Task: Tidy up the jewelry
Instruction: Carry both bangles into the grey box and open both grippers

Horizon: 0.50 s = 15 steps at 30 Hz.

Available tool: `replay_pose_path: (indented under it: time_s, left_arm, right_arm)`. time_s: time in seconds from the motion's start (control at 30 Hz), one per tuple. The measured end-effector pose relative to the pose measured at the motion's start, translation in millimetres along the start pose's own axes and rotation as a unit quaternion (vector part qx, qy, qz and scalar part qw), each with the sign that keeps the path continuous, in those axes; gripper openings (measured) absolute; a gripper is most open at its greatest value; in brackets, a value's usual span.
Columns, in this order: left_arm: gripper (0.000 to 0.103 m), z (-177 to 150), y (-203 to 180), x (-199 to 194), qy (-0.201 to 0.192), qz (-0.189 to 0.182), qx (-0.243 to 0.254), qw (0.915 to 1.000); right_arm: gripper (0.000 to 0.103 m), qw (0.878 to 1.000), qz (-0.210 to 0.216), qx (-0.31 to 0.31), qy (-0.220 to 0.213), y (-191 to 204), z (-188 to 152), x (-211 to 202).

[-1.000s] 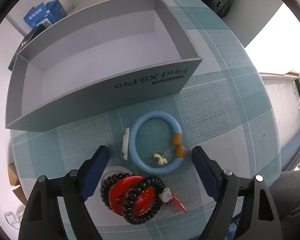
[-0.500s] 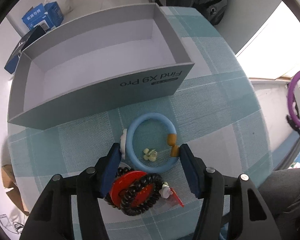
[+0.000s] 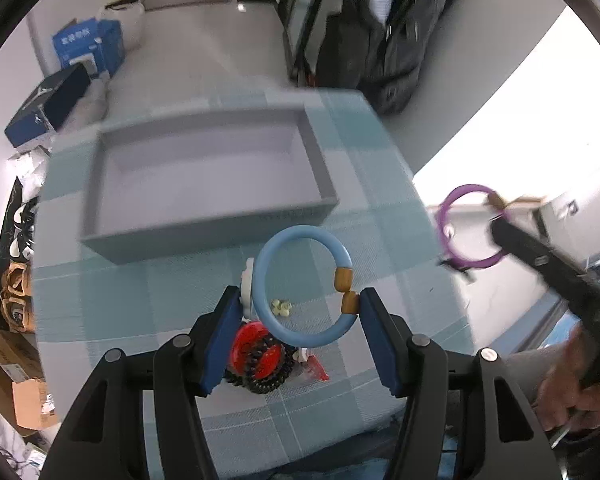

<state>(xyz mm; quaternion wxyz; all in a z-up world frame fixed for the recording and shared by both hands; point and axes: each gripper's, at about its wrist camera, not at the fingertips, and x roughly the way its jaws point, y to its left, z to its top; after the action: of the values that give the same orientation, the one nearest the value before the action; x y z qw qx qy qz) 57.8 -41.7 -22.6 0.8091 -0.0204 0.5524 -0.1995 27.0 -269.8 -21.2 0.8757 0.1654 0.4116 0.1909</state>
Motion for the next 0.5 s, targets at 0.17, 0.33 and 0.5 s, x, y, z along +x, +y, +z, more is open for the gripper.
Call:
replay_pose_path:
  time_s: [0.17, 0.33, 0.5]
  left_arm:
    - [0.055, 19.0, 10.0, -27.0, -0.038, -0.004, -0.001, 0.9993]
    - [0.055, 49.1, 31.8, -27.5, -0.046, -0.001, -0.013, 0.9989]
    - [0.055, 65.5, 51.1, -15.7, -0.046, 0.006, -0.022, 0.9987]
  right_arm:
    - [0.007, 1.000, 0.001, 0.003, 0.008, 19.4, 20.4, 4.3]
    - [0.007, 0.998, 0.010, -0.055, 0.001, 62.9, 50.1, 7.1]
    - [0.007, 0.995, 0.009, -0.095, 0.013, 81.3, 79.3, 35.5]
